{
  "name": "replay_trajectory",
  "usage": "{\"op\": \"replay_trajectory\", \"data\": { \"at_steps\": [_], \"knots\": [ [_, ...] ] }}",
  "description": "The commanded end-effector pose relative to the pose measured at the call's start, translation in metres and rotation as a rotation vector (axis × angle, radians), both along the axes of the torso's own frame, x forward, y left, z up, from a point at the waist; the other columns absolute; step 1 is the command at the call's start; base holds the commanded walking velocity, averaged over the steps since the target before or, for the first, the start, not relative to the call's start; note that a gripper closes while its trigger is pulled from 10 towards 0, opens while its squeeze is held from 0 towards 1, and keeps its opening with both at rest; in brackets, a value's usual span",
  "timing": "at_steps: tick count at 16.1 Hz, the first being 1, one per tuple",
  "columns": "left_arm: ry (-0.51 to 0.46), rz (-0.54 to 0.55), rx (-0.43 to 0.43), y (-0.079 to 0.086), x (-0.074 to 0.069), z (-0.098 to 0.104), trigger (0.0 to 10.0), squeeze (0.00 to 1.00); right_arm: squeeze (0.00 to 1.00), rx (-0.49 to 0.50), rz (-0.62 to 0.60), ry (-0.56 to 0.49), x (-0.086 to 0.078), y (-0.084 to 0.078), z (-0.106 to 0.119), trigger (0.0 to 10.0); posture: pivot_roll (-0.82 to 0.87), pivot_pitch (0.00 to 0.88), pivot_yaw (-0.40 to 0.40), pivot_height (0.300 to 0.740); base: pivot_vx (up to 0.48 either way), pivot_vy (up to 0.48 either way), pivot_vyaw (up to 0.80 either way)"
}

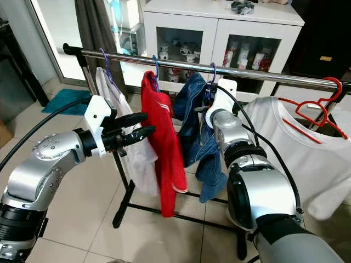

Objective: Hang hanger

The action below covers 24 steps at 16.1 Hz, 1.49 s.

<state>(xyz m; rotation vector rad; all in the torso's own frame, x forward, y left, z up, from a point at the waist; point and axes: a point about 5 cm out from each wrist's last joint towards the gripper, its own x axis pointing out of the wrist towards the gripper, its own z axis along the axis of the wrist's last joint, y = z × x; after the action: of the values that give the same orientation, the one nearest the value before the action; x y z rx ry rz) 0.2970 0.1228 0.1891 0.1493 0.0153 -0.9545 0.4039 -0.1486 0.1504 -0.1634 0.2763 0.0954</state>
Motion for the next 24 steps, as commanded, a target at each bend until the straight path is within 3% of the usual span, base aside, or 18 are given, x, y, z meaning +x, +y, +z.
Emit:
{"op": "replay_trajectory", "data": {
  "at_steps": [1, 5, 11, 15, 18, 20, 24],
  "knots": [
    [-0.01, 0.025, -0.004, 0.004, 0.001, 0.002, 10.0, 0.0, 0.0, 0.031, 0.007, 0.007, -0.002, 0.0, -0.004, 0.0, 0.05, 0.0, 0.024, 0.74, 0.0, 0.0, 0.0],
    [0.0, 0.088, -0.031, 0.008, 0.006, 0.001, 10.0, 0.0, 0.0, 0.156, 0.031, -0.1, -0.001, -0.004, 0.006, 0.0, 0.03, 0.0, 0.042, 0.74, 0.0, 0.0, 0.0],
    [0.015, 0.193, -0.065, 0.015, 0.01, -0.005, 10.0, 0.0, 0.0, 0.126, 0.139, -0.249, -0.024, -0.019, 0.009, 0.0, -0.01, 0.0, 0.073, 0.74, 0.0, 0.0, 0.0],
    [0.01, 0.221, -0.072, 0.015, 0.012, -0.007, 10.0, 0.0, 0.0, 0.134, 0.137, -0.32, -0.041, -0.029, 0.017, 0.0, -0.02, 0.0, 0.071, 0.74, 0.0, 0.0, 0.0],
    [0.003, 0.234, -0.074, 0.011, 0.009, -0.011, 10.0, 0.0, 0.0, 0.113, 0.169, -0.33, -0.056, -0.035, 0.017, 0.0, -0.02, 0.0, 0.06, 0.74, 0.0, 0.0, 0.0],
    [0.01, 0.301, -0.063, 0.01, 0.01, -0.018, 10.0, 0.0, 0.0, 0.058, 0.199, -0.287, -0.07, -0.036, 0.01, 0.0, -0.03, 0.0, 0.054, 0.74, 0.0, 0.0, 0.0],
    [-0.012, 0.353, -0.009, 0.01, 0.011, -0.029, 10.0, 0.0, 0.0, 0.044, 0.116, -0.162, -0.105, -0.032, -0.026, 0.0, -0.05, 0.0, 0.056, 0.74, 0.0, 0.0, 0.0]
  ]
}}
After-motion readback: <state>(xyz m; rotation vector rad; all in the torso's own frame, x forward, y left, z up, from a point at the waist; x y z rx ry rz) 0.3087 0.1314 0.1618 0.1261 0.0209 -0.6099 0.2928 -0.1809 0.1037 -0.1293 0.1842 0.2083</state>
